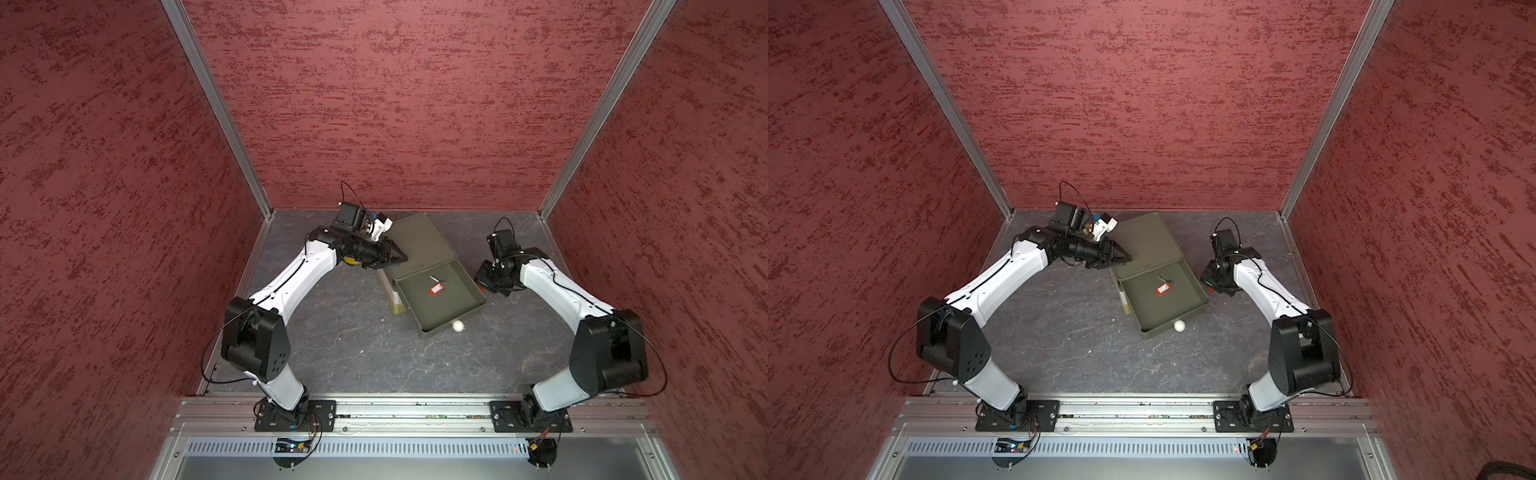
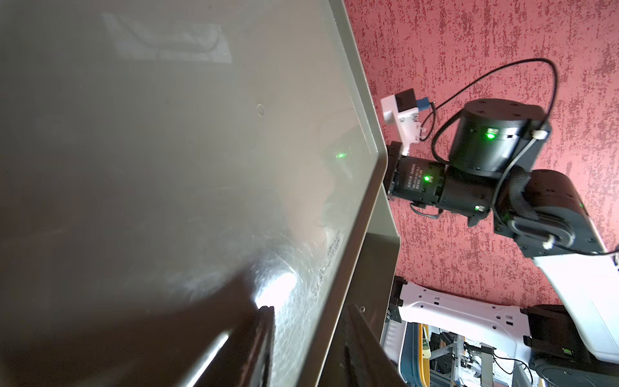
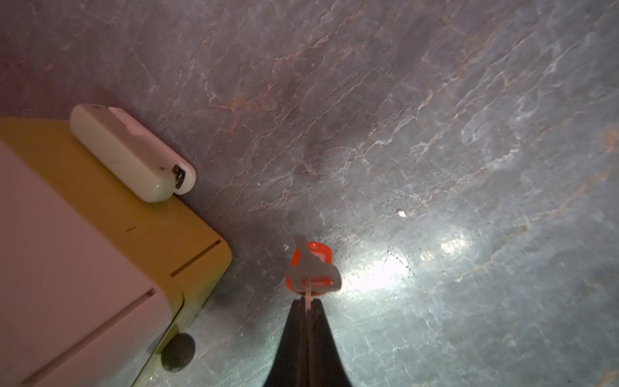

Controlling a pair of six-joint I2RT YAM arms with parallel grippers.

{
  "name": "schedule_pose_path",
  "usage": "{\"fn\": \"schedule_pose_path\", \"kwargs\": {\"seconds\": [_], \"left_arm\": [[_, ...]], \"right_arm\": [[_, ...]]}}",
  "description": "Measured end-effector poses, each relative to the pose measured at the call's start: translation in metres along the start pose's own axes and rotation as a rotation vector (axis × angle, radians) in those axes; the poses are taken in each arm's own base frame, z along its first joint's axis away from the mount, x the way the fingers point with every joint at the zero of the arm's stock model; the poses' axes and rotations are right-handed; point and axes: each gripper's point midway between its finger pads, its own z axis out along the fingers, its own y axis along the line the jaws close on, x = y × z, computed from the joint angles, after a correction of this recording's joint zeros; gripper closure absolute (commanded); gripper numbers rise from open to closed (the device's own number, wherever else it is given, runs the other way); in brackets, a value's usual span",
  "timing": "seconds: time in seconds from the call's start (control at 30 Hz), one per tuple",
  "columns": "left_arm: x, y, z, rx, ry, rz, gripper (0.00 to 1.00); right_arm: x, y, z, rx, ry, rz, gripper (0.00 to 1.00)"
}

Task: Take the keys out of the drawer
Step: Place the key at the center of the board.

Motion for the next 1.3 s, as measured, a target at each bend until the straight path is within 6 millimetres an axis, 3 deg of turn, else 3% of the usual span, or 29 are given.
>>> {"fn": "schedule_pose_path", "kwargs": {"seconds": [0.47, 0.57, 0.77, 1.0, 1.13, 1.3], "left_arm": [[-0.002, 0.0, 0.002, -0.002, 0.005, -0.006, 0.63], [-0.002, 0.0, 0.002, -0.002, 0.007, -0.004, 0.63], [-0.002, 0.0, 0.002, -0.002, 0.007, -0.004, 0.63], [-0.002, -0.001, 0.003, -0.003, 0.008, -0.002, 0.64], [-0.002, -0.001, 0.004, -0.003, 0.007, 0.001, 0.64], [-0.002, -0.002, 0.004, -0.002, 0.006, 0.004, 0.64]], "right_arm": [[0.006, -0.027, 0.029, 0.015, 0.056, 0.045, 1.0], [0.004, -0.029, 0.03, 0.011, 0.055, 0.047, 0.89], [0.001, -0.031, 0.03, 0.008, 0.052, 0.041, 0.78], [0.001, -0.031, 0.029, 0.004, 0.053, 0.041, 0.77], [-0.001, -0.027, 0.015, -0.021, 0.028, 0.039, 0.73], [-0.005, -0.017, -0.029, -0.108, -0.056, 0.037, 0.68]]}}
